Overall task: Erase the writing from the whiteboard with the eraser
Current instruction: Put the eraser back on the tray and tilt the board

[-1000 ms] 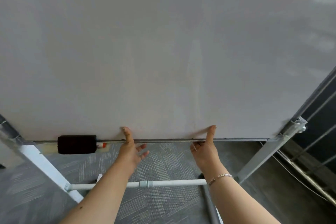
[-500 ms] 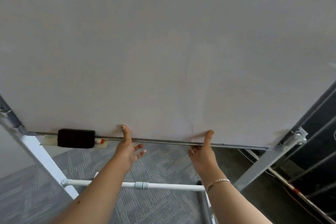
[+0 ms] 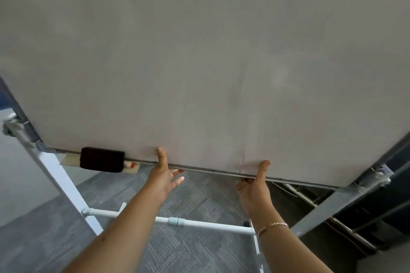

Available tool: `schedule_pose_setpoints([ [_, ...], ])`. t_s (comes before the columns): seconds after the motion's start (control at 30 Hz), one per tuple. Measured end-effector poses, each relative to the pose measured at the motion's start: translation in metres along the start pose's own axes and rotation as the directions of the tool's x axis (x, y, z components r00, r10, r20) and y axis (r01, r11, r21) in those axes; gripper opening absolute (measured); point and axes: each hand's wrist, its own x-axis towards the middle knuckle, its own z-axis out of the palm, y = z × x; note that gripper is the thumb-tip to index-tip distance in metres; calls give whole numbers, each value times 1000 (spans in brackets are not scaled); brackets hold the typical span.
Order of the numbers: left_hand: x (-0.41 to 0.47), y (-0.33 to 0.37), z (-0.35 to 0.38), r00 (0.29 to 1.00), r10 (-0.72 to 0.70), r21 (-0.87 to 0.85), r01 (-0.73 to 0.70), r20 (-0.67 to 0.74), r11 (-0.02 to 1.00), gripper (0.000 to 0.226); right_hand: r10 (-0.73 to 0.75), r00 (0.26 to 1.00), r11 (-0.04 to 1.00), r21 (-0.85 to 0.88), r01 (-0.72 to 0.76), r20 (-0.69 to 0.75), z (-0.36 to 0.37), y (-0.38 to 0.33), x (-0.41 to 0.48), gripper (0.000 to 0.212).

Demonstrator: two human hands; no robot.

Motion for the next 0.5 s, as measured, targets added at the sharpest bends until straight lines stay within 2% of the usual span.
schedule_pose_setpoints([
  [0.1, 22, 2, 36, 996, -60, -4, 60, 60, 998, 83, -21, 997, 997, 69, 26, -74, -5, -18, 24, 91],
  [0.17, 40, 3, 57, 993, -67, -3, 68, 94, 998, 91, -48, 994, 994, 95, 58, -99, -8, -30, 40, 88],
  [0.23, 58, 5, 76, 988, -65, 15, 63, 139, 998, 109, -77, 990, 989, 116, 91, -120, -10, -41, 54, 83],
  [0.3, 78, 9, 97, 976, -89, 55, 80, 198, 995, 114, -100, 983, 980, 155, 124, -153, -10, -53, 67, 78],
  [0.43, 108, 15, 137, 952, -139, 114, 112, 274, 987, 93, -117, 961, 961, 215, 173, -250, -10, -74, 92, 84],
  [0.5, 121, 17, 156, 932, -167, 161, 120, 323, 980, 95, -131, 950, 951, 236, 201, -283, -13, -82, 105, 86],
])
